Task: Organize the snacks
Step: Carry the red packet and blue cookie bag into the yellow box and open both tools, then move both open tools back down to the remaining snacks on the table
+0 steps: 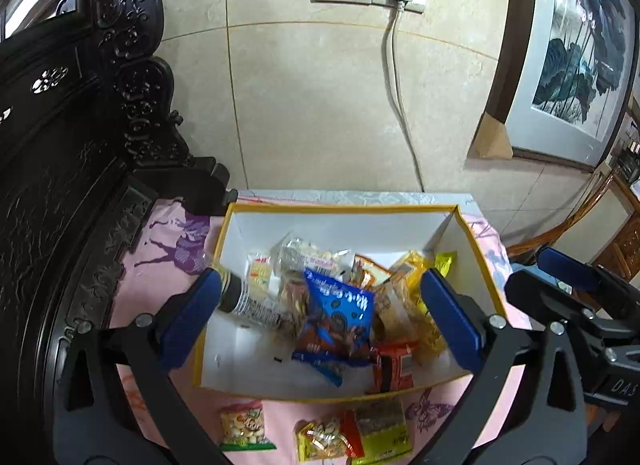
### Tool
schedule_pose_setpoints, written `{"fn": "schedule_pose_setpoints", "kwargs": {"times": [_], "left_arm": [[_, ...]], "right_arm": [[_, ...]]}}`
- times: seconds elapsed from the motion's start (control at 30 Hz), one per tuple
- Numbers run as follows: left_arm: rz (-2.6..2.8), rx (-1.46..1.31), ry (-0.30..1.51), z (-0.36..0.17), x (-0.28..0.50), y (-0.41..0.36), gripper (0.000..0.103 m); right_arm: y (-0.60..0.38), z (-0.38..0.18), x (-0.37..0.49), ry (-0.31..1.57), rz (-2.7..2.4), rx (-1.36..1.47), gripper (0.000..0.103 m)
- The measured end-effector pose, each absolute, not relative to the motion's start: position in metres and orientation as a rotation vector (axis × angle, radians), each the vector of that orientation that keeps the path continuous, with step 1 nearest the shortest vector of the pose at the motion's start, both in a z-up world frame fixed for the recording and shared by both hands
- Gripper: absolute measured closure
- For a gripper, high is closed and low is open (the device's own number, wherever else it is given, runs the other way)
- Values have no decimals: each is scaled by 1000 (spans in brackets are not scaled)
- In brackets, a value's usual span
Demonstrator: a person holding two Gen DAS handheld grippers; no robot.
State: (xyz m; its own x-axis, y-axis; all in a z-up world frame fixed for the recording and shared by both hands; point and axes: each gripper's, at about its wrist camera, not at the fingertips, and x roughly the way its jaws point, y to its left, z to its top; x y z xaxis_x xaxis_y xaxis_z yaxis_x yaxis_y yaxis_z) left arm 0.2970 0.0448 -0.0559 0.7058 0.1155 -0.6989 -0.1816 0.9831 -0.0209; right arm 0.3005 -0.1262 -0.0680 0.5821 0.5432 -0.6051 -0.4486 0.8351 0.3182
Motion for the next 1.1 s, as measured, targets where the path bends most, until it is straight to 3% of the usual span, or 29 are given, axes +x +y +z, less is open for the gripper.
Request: {"fn": "schedule_pose_setpoints", "kwargs": {"times": [0.17,0.6,1.1], "left_arm": [[192,-81,803,-68,272,51,2],[249,-156,928,-126,190,81,2],[265,-178,981,-163,122,98,2]], "right_arm": [[-130,-88,273,796,602,115,25],[-98,-206,169,1088,778,-101,25],[-80,-235,149,1087,820,-246,25]]}}
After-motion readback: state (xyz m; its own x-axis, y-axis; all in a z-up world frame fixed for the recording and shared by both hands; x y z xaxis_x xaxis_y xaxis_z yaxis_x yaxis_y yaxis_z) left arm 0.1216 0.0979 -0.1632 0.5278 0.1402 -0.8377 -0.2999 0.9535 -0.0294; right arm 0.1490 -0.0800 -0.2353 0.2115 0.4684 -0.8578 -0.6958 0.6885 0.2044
